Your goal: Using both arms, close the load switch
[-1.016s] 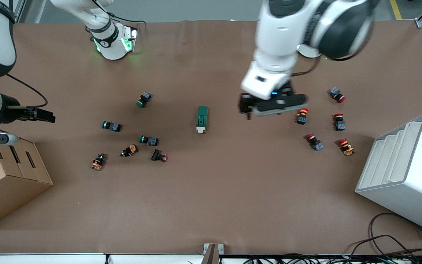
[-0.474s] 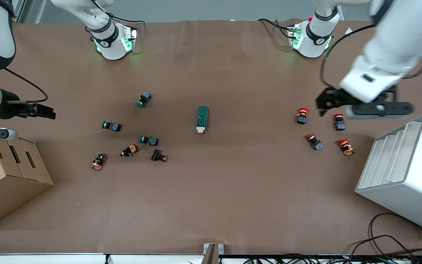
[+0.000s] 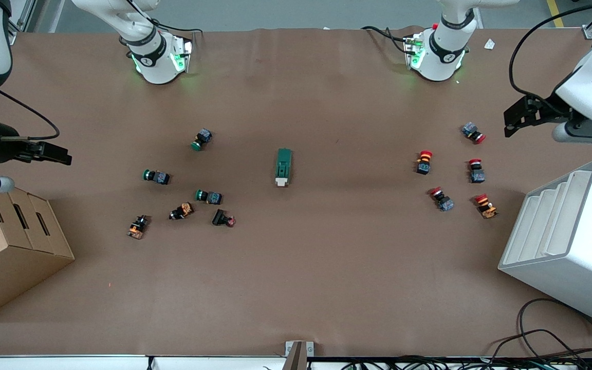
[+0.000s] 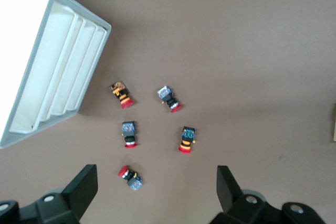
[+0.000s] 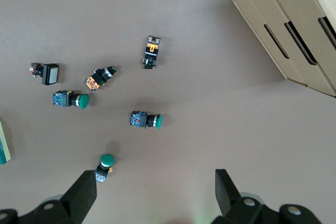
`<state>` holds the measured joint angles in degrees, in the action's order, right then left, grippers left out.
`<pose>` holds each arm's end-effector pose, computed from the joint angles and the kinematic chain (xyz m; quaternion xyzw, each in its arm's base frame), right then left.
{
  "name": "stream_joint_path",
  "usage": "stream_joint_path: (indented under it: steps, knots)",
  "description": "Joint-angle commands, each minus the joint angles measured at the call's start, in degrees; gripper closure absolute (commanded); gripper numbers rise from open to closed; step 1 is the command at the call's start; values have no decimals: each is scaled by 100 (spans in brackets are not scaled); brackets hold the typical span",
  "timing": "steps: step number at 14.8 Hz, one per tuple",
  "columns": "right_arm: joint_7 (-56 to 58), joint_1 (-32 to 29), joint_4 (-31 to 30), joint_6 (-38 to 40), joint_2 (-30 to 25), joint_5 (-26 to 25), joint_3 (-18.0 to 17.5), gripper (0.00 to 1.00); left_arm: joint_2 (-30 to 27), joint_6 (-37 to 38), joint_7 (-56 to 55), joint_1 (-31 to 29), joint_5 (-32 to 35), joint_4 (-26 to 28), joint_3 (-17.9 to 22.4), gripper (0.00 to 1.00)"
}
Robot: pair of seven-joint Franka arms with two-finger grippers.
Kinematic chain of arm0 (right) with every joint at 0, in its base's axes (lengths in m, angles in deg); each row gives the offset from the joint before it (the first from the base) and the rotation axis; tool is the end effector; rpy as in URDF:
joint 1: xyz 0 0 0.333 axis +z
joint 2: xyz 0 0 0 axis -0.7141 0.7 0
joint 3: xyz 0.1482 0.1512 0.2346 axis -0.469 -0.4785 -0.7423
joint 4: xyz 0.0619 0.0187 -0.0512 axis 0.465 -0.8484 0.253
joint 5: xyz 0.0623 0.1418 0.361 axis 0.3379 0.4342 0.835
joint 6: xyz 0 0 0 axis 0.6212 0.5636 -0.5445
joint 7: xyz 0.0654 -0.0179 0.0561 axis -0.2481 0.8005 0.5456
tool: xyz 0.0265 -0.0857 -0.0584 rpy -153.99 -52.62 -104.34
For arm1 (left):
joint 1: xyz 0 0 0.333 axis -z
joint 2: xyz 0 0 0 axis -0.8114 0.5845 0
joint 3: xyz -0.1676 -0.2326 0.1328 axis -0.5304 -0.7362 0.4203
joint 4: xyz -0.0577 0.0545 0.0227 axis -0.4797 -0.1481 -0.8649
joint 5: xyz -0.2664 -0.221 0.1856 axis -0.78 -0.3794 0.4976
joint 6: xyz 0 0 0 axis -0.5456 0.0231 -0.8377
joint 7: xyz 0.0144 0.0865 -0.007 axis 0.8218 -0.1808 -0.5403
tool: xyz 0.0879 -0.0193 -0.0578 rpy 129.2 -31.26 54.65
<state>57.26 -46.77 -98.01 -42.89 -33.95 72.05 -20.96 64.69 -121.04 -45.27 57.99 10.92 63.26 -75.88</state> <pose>0.5856 -0.0218 0.5519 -0.9957 0.0369 0.0843 0.0089 0.5451 -0.0689 0.6361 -0.9989 0.0478 0.0001 0.0026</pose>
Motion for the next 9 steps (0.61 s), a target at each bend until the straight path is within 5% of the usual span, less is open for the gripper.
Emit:
stream_joint_path:
  steps: [1, 9]
  knots:
    - [-67, -214, -207, -29, -249, -87, -263, 0, -358, -10, 264, -174, -168, 409, 33, 0]
    - [-23, -223, 346, 260, -214, -61, -228, 0, -183, 25, 238, -156, -107, 58, 15, 0]
